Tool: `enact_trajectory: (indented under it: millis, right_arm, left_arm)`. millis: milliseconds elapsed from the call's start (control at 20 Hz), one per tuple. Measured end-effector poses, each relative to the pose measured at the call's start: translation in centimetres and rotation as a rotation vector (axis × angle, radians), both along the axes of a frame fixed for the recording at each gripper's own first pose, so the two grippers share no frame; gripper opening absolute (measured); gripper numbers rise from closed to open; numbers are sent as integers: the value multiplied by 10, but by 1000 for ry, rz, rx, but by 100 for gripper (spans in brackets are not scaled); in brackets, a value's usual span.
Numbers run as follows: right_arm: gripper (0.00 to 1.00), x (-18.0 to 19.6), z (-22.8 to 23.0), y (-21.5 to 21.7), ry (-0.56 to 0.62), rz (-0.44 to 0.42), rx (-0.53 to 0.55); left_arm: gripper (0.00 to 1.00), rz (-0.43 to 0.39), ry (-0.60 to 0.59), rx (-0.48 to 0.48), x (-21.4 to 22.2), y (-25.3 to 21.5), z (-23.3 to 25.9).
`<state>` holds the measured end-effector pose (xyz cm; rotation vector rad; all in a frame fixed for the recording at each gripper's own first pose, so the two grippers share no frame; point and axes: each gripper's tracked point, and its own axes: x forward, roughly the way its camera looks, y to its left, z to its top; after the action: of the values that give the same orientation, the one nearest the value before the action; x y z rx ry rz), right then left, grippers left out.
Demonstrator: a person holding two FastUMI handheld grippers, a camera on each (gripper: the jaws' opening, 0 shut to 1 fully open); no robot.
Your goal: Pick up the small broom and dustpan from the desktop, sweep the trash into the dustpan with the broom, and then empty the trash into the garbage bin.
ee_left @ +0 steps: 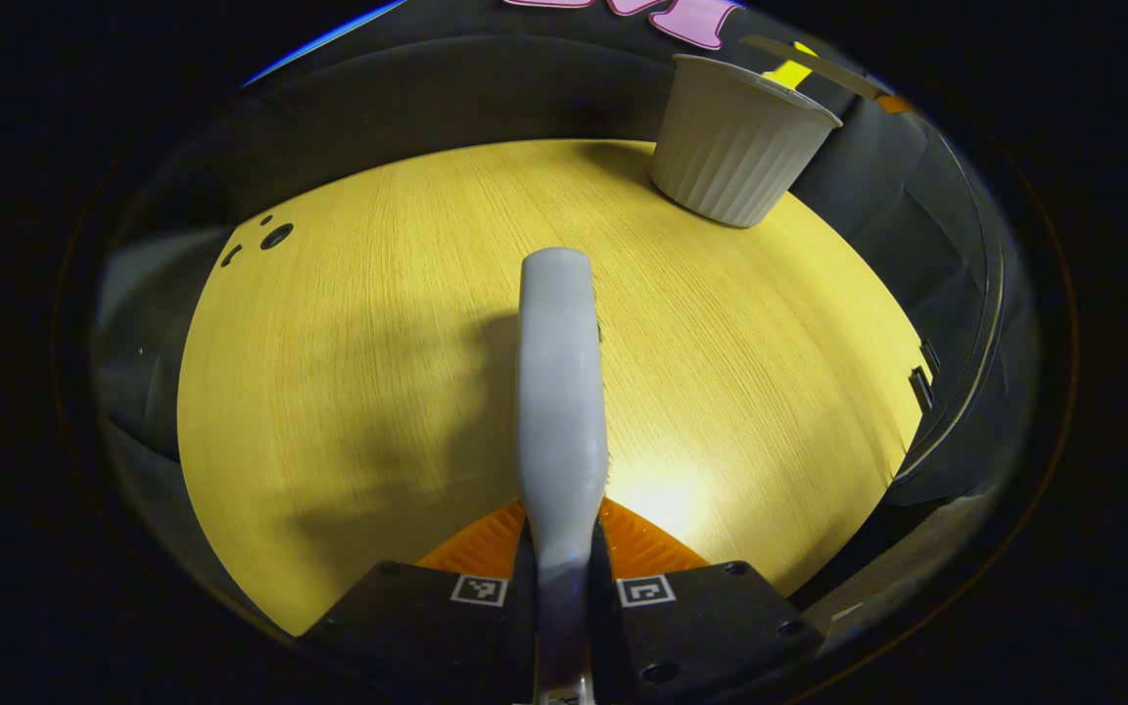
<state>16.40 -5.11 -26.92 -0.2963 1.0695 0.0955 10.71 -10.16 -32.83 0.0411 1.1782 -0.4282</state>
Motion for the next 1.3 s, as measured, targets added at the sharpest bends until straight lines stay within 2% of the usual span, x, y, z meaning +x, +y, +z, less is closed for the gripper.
enact_trajectory:
  millis: [150, 350, 600, 650, 700, 950, 1000, 1050, 1300]
  right_arm:
    - [35, -37, 2, 30, -11, 46, 63]
    - [35, -83, -21, 70, -29, 99, 104]
    - [35, -144, -84, 123, 61, 117, 213]
    - [40, -154, -99, 128, 88, 117, 218]
    - [35, -166, -114, 133, 108, 113, 217]
    - [35, -202, -195, 175, 207, 49, 269]
    - [40, -205, -210, 181, 222, 40, 274]
    - [35, -205, -223, 185, 227, 25, 272]
    - [35, -197, -266, 194, 232, -52, 294]
  left_arm:
    - [28, 12, 1, 13, 1, 1, 1]
    - [28, 52, 3, 38, 0, 3, 0]
    - [26, 79, 12, 57, -1, 5, -3]
    - [28, 79, 12, 66, -2, 6, -4]
    - [28, 81, 12, 74, -3, 7, -4]
    - [26, 103, 13, 101, -5, 9, -2]
    - [28, 103, 12, 107, -5, 9, -2]
    - [26, 102, 14, 113, -5, 10, -3]
    - [27, 105, 26, 144, -7, 11, -4]
